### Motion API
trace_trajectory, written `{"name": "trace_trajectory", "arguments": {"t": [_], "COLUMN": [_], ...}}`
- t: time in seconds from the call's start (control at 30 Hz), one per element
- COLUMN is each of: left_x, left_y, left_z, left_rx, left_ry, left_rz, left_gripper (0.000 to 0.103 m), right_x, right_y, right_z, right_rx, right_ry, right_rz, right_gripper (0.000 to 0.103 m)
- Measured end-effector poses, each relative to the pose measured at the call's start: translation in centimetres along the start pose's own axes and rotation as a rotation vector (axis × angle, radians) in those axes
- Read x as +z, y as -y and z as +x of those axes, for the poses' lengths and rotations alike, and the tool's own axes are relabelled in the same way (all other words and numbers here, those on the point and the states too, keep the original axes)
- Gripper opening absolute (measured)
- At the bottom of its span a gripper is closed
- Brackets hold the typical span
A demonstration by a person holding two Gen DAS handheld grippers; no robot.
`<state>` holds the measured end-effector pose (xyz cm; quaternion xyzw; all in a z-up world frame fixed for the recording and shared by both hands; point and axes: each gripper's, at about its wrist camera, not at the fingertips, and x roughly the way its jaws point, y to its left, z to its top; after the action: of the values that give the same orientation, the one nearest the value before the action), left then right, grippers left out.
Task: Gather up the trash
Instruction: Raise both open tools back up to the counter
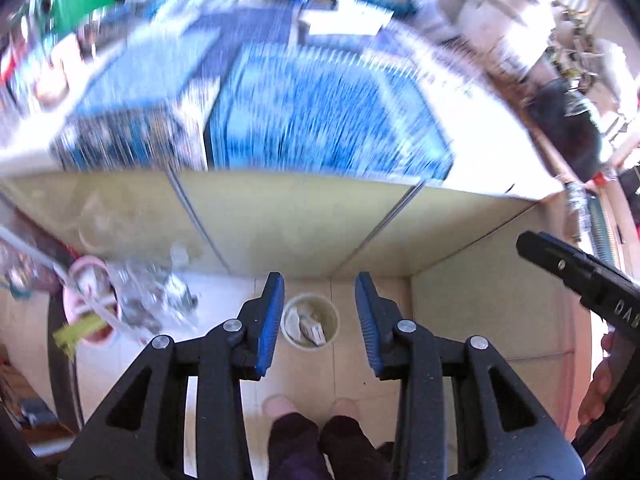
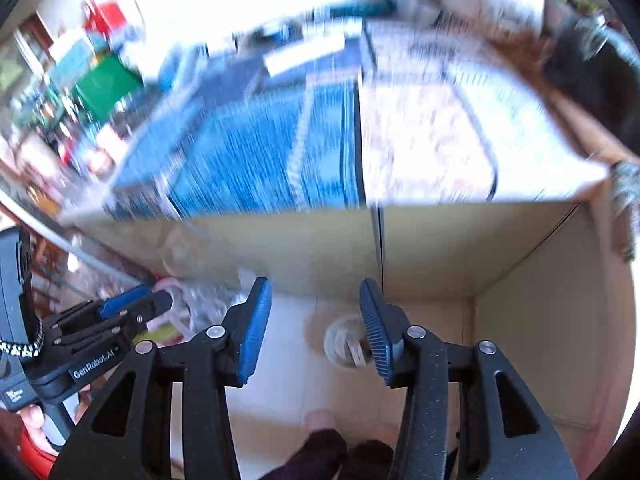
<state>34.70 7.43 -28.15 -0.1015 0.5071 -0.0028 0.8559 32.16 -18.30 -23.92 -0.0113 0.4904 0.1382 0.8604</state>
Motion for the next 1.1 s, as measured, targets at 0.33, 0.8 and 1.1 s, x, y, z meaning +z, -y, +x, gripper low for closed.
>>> {"name": "trace_trajectory", "arguments": {"t": [0.33,0.8,1.1], "left_x": [6.1,14.7,23.6], "left_y": [1.0,1.6,3.3], "left_z": [-9.6,-9.1,-3.8], "left_rx": [-0.121,0.024,0.089], "left_ry": [0.157,0.273,0.252], "left_rz": [0.034,0.050,-0.076], "left_gripper": [0.047,0.056,0.059], "right_x": [4.4,12.4,22.6], "right_y": [-3.8,-0.8,3.3], "right_z": [-8.7,-10.4,-6.4], "right_rx": [-0.054,-0.055,0.003], "right_ry": [0.191,0.363,0.297], "right_rz": [0.013,-0.016,-0.146], "right_gripper": [0.051,0.069,0.070]}}
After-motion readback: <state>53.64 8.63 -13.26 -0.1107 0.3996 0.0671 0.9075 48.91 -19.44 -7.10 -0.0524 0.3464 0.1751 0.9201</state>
